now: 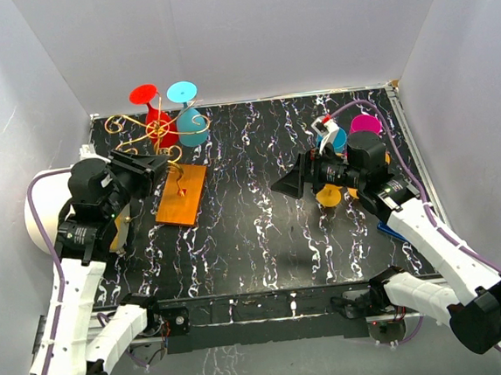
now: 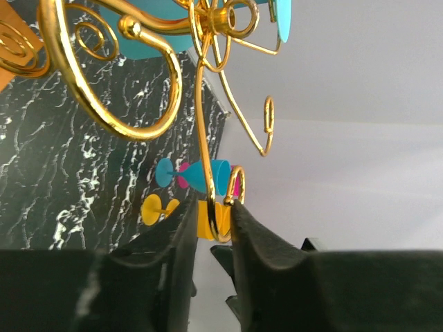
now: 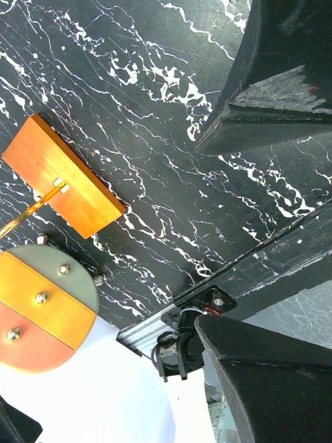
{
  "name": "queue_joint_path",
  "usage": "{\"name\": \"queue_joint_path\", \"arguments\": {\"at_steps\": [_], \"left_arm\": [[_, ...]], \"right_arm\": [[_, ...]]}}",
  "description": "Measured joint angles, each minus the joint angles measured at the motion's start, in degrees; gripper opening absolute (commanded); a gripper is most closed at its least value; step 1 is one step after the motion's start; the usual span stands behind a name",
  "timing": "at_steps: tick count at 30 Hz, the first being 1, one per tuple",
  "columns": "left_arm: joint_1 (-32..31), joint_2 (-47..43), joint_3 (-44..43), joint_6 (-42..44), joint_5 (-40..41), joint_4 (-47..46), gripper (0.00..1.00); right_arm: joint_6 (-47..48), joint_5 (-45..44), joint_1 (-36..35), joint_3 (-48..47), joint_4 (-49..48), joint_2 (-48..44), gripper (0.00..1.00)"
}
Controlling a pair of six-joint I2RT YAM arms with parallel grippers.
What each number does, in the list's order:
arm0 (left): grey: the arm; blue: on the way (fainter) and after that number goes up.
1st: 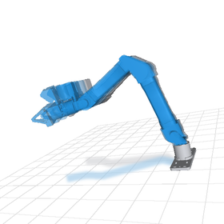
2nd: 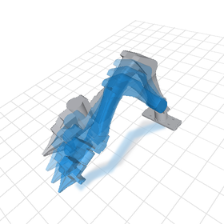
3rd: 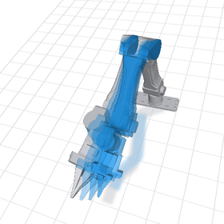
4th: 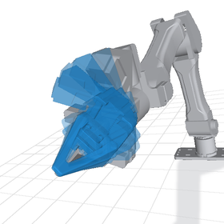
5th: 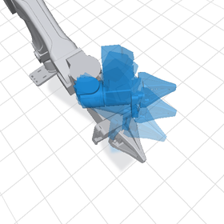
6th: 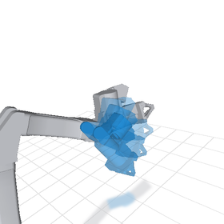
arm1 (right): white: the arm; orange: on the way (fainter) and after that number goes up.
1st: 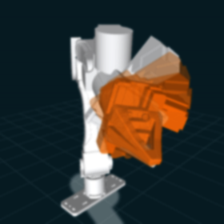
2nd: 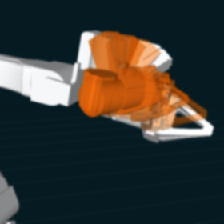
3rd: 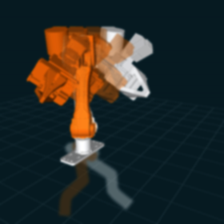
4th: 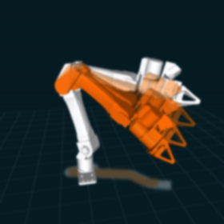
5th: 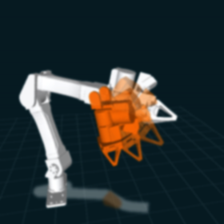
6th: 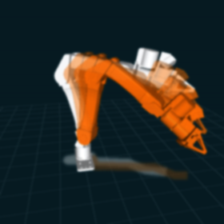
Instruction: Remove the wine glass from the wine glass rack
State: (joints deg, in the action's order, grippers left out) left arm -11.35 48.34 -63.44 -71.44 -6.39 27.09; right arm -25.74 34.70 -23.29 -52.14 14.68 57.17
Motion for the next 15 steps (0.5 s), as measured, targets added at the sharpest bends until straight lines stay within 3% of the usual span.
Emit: {"name": "queue_joint_path", "arguments": {"at_steps": [5, 11, 15], "left_arm": [[0.0, -1.6, -3.2, 3.4, 1.4, 6.9, 0.76], [0.0, -4.9, -7.5, 7.9, 3.9, 16.0, 0.91], [0.0, -3.0, -16.8, 14.5, 6.0, 21.7, 0.98]], "right_arm": [[0.7, 0.1, 0.0, 0.0, 0.1, 0.5, 0.98], [2.2, 0.2, 0.0, 0.0, 0.5, 0.7, 0.98], [3.1, 0.2, 0.0, 0.0, 0.9, 0.7, 0.98]]}}
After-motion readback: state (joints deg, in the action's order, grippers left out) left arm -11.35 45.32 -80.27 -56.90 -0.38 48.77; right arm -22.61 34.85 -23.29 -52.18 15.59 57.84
